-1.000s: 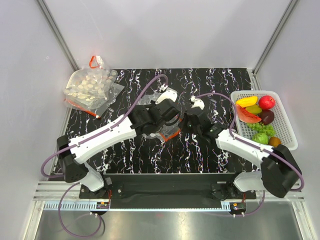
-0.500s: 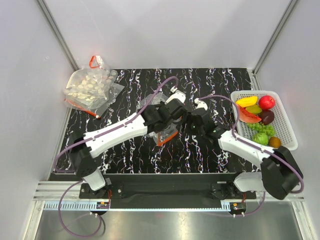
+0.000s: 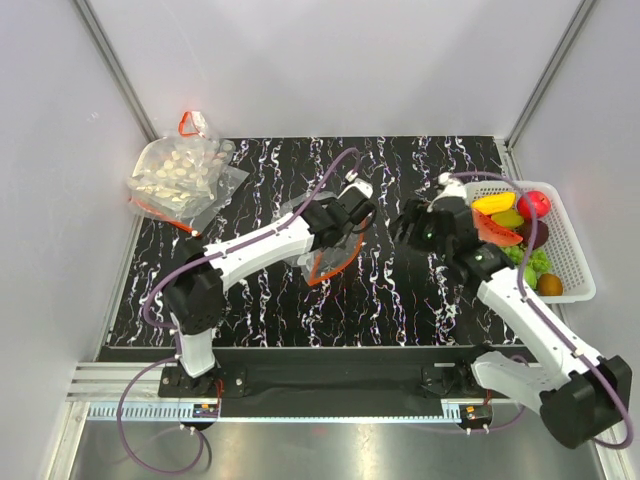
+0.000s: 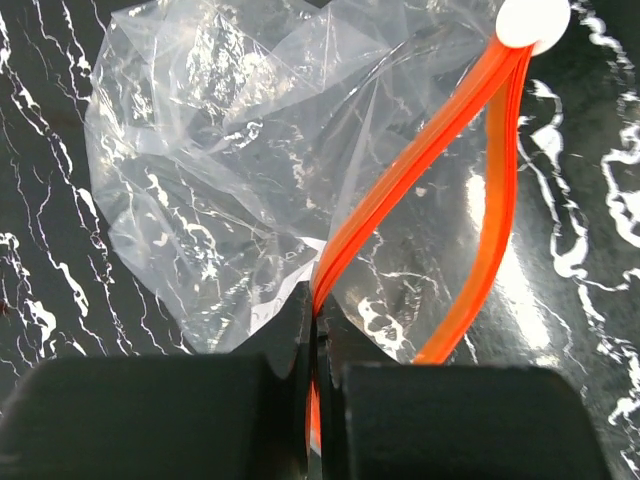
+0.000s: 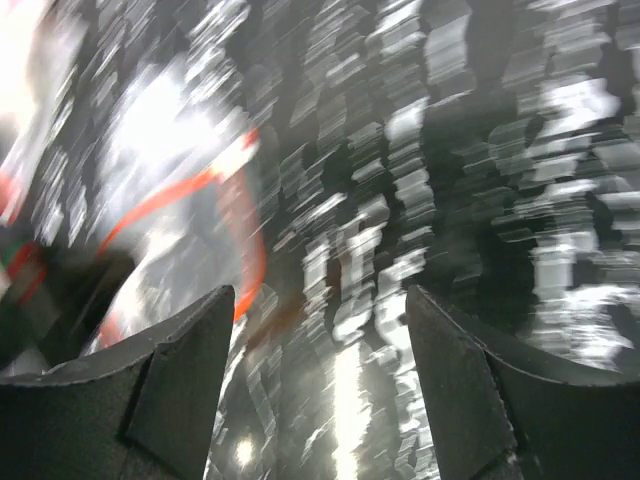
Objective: Place the food in the zip-top bag and seal the zipper
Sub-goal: Pick up the fake fruit from the bin.
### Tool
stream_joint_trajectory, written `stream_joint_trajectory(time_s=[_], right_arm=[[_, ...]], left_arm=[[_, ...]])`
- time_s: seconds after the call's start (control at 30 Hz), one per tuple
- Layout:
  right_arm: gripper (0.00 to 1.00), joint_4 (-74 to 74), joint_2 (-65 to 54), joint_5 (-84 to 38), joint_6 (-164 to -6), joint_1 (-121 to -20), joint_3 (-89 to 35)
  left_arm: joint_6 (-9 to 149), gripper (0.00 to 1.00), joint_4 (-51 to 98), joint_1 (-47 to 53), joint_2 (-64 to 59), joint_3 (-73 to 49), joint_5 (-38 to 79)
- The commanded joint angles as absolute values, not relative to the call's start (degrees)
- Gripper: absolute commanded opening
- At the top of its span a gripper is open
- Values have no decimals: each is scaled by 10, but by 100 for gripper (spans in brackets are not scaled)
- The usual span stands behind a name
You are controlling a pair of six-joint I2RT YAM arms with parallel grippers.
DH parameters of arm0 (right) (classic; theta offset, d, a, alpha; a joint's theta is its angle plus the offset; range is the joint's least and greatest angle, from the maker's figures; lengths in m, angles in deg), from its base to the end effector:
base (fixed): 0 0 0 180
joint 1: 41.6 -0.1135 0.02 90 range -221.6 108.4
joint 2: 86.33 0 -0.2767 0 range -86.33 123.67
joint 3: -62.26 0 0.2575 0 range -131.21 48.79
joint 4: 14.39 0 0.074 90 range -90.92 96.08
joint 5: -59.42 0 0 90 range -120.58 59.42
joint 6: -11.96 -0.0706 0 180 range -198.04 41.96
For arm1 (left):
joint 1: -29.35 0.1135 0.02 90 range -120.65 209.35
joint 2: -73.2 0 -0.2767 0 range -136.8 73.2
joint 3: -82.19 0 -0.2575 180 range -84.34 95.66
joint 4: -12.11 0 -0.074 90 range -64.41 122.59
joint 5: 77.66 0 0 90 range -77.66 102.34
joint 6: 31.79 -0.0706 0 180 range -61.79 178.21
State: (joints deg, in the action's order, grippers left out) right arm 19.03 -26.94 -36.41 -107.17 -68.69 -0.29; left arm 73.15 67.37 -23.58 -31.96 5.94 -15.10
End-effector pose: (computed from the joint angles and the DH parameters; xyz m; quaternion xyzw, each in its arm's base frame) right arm 0.2355 0.1124 0.2932 0.0407 0.8654 0.1955 0.4595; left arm 0.2821 -0.3194 0.2601 0.2386 0.9021 0.0330 0.3580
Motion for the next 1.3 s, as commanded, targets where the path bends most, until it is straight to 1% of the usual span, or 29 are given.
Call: stream_joint_trajectory(time_s=[0.0, 0.07, 0.1, 0.17, 0.23, 0.37, 0.5, 0.7, 0.9, 1.2, 1.23, 1.27], right_arm=[[76, 275, -262, -395, -1046, -578, -58], [79, 275, -263, -379, -1055, -518, -61], [85, 268, -264, -368, -1064, -461, -60], [96, 257, -261, -353, -1096, -420, -56], [100, 244, -250, -338, -1110, -356, -54], [100, 246, -203, -351, -1176, -299, -77], [100, 304, -137, -439, -1265, -276, -129], [100, 291, -59, -421, -1362, -245, -161], [100, 274, 29, -404, -1412, -211, -182], [100, 229, 113, -423, -1437, -195, -153], [98, 226, 127, -422, -1435, -195, -155], [95, 221, 133, -422, -1432, -193, -157]], left_arm=[[727, 0, 645, -230, -320, 84, -132], [727, 0, 641, -231, -318, 83, -124], [729, 0, 643, -230, -319, 85, -118], [729, 0, 645, -230, -320, 87, -106], [728, 0, 646, -231, -317, 86, -103], [739, 0, 622, -231, -293, 53, -131], [746, 0, 588, -233, -261, 21, -124], [748, 0, 594, -244, -267, 37, -108], [748, 0, 604, -251, -276, 48, -114], [746, 0, 618, -253, -287, 72, -114], [746, 0, 621, -254, -291, 74, -115], [746, 0, 621, -254, -291, 77, -115]])
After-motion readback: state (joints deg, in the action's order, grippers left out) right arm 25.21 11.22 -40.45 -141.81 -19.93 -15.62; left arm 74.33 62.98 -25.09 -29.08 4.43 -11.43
